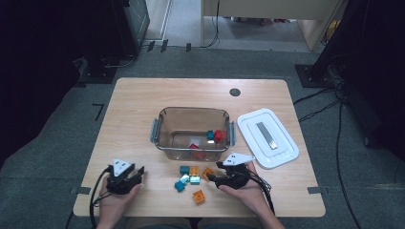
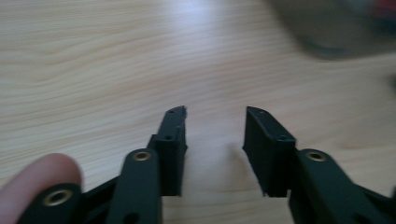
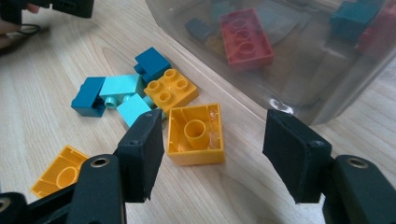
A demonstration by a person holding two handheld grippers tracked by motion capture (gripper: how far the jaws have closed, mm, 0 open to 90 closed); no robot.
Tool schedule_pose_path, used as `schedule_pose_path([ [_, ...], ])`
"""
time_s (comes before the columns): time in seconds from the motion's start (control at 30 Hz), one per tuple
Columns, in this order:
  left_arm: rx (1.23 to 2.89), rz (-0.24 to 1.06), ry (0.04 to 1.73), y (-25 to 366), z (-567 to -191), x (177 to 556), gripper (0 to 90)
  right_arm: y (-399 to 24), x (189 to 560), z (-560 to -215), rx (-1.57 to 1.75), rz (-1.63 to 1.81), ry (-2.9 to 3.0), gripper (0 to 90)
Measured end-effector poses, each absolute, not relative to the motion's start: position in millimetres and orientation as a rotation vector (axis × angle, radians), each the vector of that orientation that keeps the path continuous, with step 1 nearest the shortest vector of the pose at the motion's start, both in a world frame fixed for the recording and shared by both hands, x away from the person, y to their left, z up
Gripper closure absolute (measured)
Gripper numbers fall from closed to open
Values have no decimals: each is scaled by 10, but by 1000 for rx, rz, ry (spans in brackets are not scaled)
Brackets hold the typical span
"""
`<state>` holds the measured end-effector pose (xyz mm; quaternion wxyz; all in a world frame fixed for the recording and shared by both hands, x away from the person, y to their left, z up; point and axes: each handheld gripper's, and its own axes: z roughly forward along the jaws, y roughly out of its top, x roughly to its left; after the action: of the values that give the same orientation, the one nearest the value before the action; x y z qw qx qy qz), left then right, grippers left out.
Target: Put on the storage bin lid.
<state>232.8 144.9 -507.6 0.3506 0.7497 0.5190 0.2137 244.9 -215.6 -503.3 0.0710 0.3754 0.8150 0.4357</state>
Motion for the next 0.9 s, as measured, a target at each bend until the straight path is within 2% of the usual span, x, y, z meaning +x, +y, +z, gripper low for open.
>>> schedule_pose_path([
  [0.17,2027,492,1210,1007,-5128,2310,718,-2125,2456,-5074,1123,1293,2459,385],
  [0.33,2036,467,1163,744,-5146,2317,756,-2082,2437,-5110,1095,1283,2483,387],
  [0.47,2047,479,1138,582,-5155,2321,845,-2049,2432,-5127,1076,1265,2489,392],
  [0.7,2063,462,1093,272,-5162,2316,885,-2075,2399,-5139,1055,1233,2478,529],
  [0.9,2078,456,1034,-9,-5175,2317,900,-2235,2377,-5131,1079,1208,2462,559],
])
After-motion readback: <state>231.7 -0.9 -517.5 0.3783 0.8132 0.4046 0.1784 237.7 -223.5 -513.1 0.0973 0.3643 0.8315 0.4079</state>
